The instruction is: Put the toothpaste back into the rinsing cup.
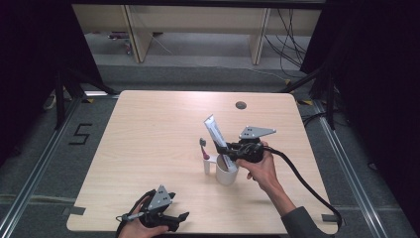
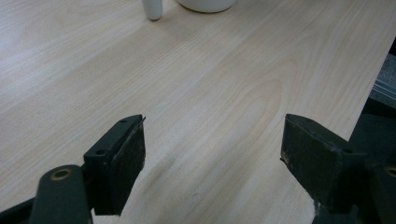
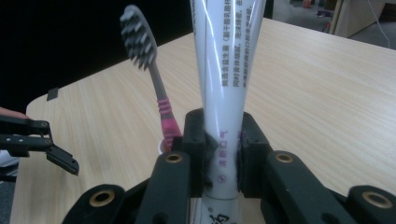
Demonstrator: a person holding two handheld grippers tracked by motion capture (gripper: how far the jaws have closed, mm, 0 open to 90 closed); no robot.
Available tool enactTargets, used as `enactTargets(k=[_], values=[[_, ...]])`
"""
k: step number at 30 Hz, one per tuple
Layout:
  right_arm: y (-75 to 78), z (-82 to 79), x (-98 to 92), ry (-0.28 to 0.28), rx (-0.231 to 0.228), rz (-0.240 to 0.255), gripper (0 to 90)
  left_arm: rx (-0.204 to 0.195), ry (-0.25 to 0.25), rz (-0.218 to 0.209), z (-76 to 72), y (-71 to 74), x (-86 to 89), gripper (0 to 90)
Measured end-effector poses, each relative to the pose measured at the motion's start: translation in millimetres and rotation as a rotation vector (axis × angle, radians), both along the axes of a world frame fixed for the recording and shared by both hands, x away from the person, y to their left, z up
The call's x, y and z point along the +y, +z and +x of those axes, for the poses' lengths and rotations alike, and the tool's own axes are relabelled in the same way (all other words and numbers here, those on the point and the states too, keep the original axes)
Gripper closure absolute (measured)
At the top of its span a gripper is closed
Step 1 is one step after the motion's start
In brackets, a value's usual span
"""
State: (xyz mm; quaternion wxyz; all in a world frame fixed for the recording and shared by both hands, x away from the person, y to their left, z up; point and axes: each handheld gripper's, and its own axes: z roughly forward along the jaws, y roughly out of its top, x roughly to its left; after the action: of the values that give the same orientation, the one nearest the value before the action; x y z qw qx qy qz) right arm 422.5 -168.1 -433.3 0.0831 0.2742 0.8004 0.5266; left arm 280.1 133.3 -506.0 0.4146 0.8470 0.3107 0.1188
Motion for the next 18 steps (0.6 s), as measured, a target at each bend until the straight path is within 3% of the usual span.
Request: enactTargets(k=[1, 2, 3, 5, 6, 9, 13, 15, 16, 18], values=[[-0.3, -2.1, 0.6, 0.003, 0.036, 0.001, 77.1, 0.006, 0.004, -0.003, -0.4, 0.4, -0.2, 21.4], [-2.6, -0.8, 1.2, 0.003, 0.020, 0.006, 77.1, 0.010, 0.007, -0.020, -0.8, 0.1, -1.3, 21.4], [-3.8, -0.3, 0.8, 0.013, 0.013, -0.001, 77.1, 0.005, 0.000, 0.001, -0.2, 0.5, 0.0, 21.4], [-5.1, -2.3, 1.7, 0.005, 0.043, -0.012, 77.0, 0.003, 0.001, 0.002, -0.4, 0.7, 0.1, 21.4], [-5.9, -1.1, 1.2, 0.011, 0.009, -0.015, 77.0, 0.005, 0.006, -0.018, -0.4, -0.1, -0.9, 21.4], [-7.0, -0.8, 1.2, 0.026, -0.004, -0.012, 76.8, 0.012, -0.003, -0.007, -1.0, 0.2, -0.7, 21.4], [-7.2, -3.3, 1.3, 0.028, 0.028, -0.004, 76.7, 0.008, 0.006, -0.009, -0.6, 0.1, -1.0, 21.4], [-6.3, -3.0, -0.5, 0.030, -0.003, -0.031, 76.6, 0.007, 0.004, -0.007, -0.8, 0.1, -0.6, 21.4], [-6.1, -4.2, -0.1, 0.030, 0.012, -0.031, 76.5, 0.004, 0.003, 0.002, -0.3, 0.2, -0.1, 21.4], [-6.9, -5.5, -0.4, 0.035, 0.021, -0.030, 76.3, 0.010, 0.010, -0.020, -0.9, -0.1, -1.4, 21.4]])
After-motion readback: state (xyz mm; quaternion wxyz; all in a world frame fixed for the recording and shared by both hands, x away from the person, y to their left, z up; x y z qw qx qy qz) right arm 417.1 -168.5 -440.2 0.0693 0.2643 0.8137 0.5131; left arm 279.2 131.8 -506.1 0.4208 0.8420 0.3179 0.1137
